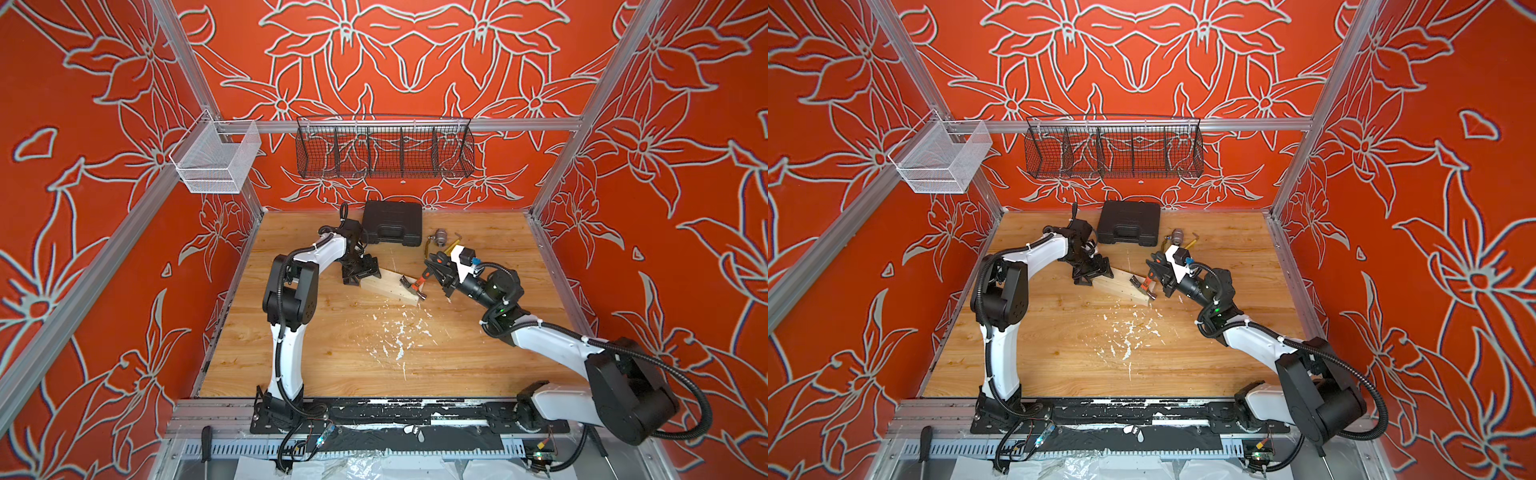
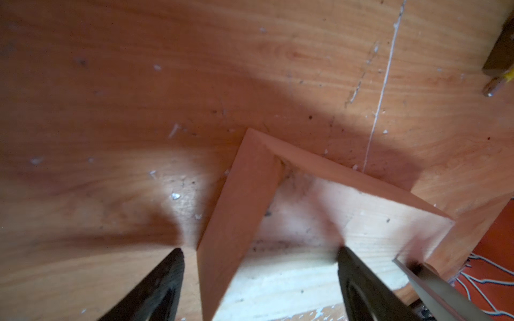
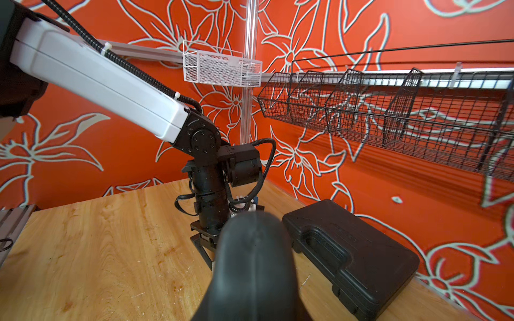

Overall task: Use a claw hammer to pull out a nail
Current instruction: Remove the nail from the mounting plate.

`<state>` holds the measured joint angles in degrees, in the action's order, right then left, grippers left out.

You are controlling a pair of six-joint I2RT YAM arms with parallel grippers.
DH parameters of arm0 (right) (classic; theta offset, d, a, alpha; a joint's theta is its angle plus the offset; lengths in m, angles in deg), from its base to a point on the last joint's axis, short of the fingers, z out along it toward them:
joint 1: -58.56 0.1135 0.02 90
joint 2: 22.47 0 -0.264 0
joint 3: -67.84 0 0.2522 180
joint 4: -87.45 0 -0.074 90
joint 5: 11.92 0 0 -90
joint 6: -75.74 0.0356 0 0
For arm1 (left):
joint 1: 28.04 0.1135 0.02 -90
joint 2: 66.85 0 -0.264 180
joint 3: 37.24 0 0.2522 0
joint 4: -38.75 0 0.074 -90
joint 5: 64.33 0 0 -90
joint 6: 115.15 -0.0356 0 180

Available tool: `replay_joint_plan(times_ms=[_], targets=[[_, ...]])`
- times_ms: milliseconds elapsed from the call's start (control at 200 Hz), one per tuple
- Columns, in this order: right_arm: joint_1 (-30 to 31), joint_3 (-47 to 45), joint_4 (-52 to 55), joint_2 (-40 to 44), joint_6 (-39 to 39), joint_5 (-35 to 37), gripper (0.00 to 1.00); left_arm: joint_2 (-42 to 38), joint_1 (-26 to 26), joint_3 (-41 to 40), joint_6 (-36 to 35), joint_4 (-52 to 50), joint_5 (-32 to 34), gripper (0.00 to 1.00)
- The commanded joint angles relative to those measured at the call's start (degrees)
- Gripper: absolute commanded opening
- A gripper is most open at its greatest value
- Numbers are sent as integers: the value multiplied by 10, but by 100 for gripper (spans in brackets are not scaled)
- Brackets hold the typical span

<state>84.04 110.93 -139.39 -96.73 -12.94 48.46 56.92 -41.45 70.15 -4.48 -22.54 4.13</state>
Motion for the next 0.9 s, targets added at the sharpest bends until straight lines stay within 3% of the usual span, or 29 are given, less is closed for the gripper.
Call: replay_joint_plan(times_ms=[0,215,445,781,896], targets=[[-15,-30,-96,1,21,54,0,113,-3,-61,0,-150,152,83],[-15,-60,-174,-24,41,75,0,118,-3,-55,3,-156,154,82],[-19,-86,-183,-8,44,98,0,116,-1,-58,10,-153,156,81],[-40,-35,53,99,25,44,0,87,12,-90,46,-117,144,81],[-53,-47,48,110,44,45,0,95,22,-104,56,-104,122,81]])
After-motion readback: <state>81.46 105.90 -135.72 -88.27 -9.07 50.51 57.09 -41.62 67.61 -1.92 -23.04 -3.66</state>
